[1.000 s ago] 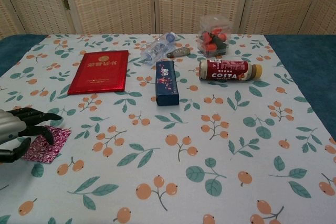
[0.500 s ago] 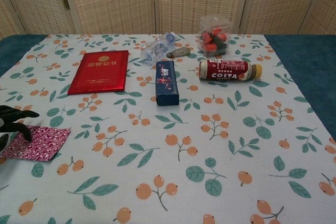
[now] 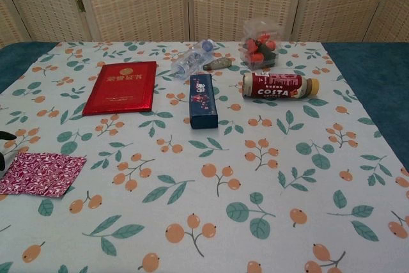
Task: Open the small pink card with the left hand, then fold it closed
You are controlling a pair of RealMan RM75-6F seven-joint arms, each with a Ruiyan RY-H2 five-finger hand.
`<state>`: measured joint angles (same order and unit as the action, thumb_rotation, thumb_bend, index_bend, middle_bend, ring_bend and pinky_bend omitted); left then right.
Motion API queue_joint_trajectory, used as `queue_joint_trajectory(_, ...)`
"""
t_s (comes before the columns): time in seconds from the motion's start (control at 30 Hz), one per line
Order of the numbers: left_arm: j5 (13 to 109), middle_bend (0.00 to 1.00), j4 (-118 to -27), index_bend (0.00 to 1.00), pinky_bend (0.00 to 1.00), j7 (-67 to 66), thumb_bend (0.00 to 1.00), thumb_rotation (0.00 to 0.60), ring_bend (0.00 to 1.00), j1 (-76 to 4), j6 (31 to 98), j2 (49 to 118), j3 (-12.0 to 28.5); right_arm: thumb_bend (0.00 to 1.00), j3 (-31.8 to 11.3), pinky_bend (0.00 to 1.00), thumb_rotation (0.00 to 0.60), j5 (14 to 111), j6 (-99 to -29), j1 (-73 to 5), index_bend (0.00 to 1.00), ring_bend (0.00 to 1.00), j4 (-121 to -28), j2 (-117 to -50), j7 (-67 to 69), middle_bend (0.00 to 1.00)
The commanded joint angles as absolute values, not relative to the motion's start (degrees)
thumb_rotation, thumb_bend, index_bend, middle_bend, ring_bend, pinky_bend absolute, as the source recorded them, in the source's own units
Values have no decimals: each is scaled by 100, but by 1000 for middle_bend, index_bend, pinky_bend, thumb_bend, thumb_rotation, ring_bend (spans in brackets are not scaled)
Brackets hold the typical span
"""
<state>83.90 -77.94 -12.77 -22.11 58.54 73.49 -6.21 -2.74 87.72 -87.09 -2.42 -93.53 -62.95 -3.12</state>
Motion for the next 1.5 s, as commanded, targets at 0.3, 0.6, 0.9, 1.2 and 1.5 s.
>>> queue_joint_trajectory(0.3,8811,6,-8223,312,0,-1292,817,47,0,-2278,6022,7487,-646,323,-272,0,600,8761,-8654,-263,0,0,-9329,-6306,-290,0)
queue_joint_trajectory(0.6,8815,0,-8312,304,0,-1501,817,49,0,-2390,5896,7679,-588,323,-258,0,600,8742,-8674,-225,0,0,-9272,-6317,-209,0)
queue_joint_trajectory(0.9,8570,0,-8245,303,0,-1660,817,48,0,-2380,5736,7761,-581,323,-258,0,600,8750,-8693,-210,0,0,-9232,-6318,-164,0)
queue_joint_trajectory(1.2,8440,0,-8175,303,0,-1566,817,47,0,-2259,5827,7690,-601,323,-264,0,600,8744,-8657,-228,0,0,-9219,-6335,-151,0)
queue_joint_trajectory(1.5,8406,0,-8110,303,0,-1486,817,46,0,-2194,5892,7597,-611,323,-272,0,600,8747,-8675,-223,0,0,-9237,-6322,-158,0)
